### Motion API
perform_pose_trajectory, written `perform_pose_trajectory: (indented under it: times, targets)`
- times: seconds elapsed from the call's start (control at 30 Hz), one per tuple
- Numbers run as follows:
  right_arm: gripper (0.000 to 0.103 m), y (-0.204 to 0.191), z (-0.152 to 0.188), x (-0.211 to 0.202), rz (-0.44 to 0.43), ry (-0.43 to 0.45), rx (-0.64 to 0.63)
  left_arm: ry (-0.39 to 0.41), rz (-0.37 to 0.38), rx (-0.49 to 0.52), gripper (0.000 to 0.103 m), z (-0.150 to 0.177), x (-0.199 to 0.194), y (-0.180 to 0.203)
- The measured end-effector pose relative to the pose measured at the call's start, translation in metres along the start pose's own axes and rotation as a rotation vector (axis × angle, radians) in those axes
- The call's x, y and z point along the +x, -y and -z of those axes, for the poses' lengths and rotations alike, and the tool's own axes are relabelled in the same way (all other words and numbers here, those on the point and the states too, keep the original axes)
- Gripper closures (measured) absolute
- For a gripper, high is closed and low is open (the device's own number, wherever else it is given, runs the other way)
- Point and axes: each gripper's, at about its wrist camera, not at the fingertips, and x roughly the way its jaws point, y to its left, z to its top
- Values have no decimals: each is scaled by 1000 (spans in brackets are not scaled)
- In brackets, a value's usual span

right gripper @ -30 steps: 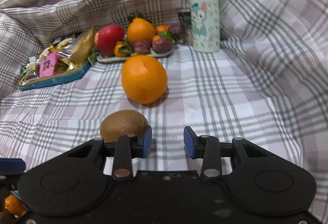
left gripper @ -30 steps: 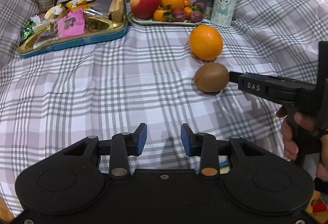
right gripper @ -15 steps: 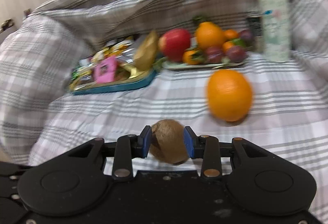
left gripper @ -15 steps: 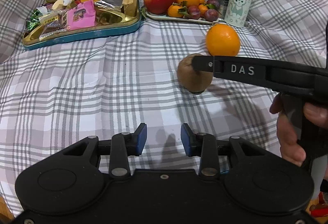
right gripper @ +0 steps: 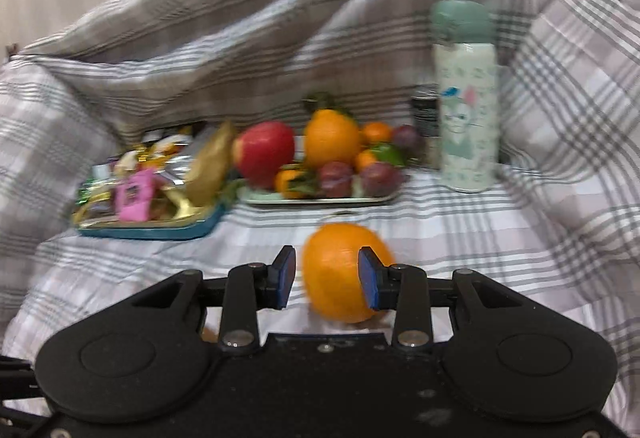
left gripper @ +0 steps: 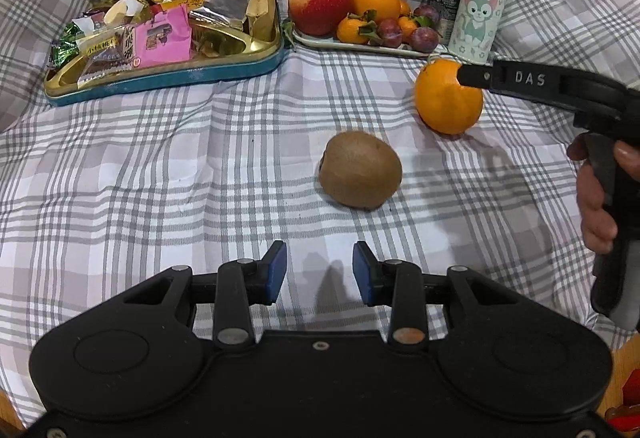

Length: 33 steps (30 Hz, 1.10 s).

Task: Organize fruits
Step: 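Close right gripper on the large orange while left gripper approaches the brown kiwi, then close left gripper on the brown kiwi while right gripper holds the large orange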

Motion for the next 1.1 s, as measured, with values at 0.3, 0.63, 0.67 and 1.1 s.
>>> perform_pose_trajectory:
  times: [0.3,0.63,0.67,1.1]
  targets:
    - [64,16,2,12,-15,-5,32,0,24,-30,58,-15,5,-1]
    - [53,4,0,23,-24,-15,-3,-32,-22,-50,58,-17,11,-3]
    - [53,2,0,24,-20,-15,-9,-34,-26,-50,58,-17,11,-3]
    - [50,-10,-2,31,3,-19,-74,-47,-48,-66,58,-14,4,-5]
